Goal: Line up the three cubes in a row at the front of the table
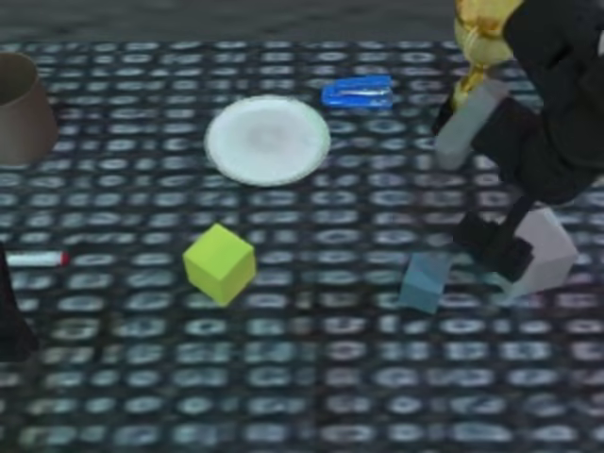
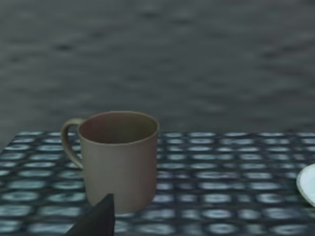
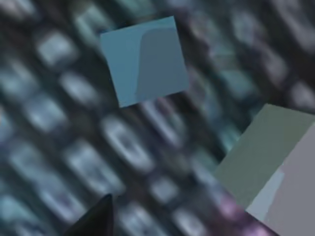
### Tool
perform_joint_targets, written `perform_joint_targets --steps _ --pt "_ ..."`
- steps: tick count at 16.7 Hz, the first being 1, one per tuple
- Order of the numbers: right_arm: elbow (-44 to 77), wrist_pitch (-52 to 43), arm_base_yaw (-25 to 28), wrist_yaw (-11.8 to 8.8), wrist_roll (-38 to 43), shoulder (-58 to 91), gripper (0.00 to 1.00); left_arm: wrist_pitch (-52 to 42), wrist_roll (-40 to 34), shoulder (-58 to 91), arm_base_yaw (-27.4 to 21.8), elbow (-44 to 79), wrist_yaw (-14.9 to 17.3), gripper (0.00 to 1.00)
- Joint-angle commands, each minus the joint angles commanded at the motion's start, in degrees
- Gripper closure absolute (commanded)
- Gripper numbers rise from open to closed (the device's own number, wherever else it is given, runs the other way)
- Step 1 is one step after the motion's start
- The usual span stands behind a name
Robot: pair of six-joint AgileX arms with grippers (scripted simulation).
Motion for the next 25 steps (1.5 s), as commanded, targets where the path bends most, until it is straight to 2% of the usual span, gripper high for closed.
perform_joint_targets --steps 7,15,18,22,25 --pt "18.1 -11.3 5.7 0.2 -6.8 21.8 0.00 0.0 0.0 0.0 0.0 0.0 0.0 0.00" --pt "19.3 -11.9 5.9 0.2 -7.3 23.5 0.00 0.0 0.0 0.0 0.0 0.0 0.0 0.00" --pt "16.7 -7.8 6.1 0.2 -7.4 25.2 0.00 0.0 0.0 0.0 0.0 0.0 0.0 0.00" --pt "11.4 2.0 6.2 0.3 -7.2 29.0 0.00 0.0 0.0 0.0 0.0 0.0 0.0 0.00" --pt "9.3 5.3 6.3 0.3 -7.2 30.7 0.00 0.0 0.0 0.0 0.0 0.0 0.0 0.00"
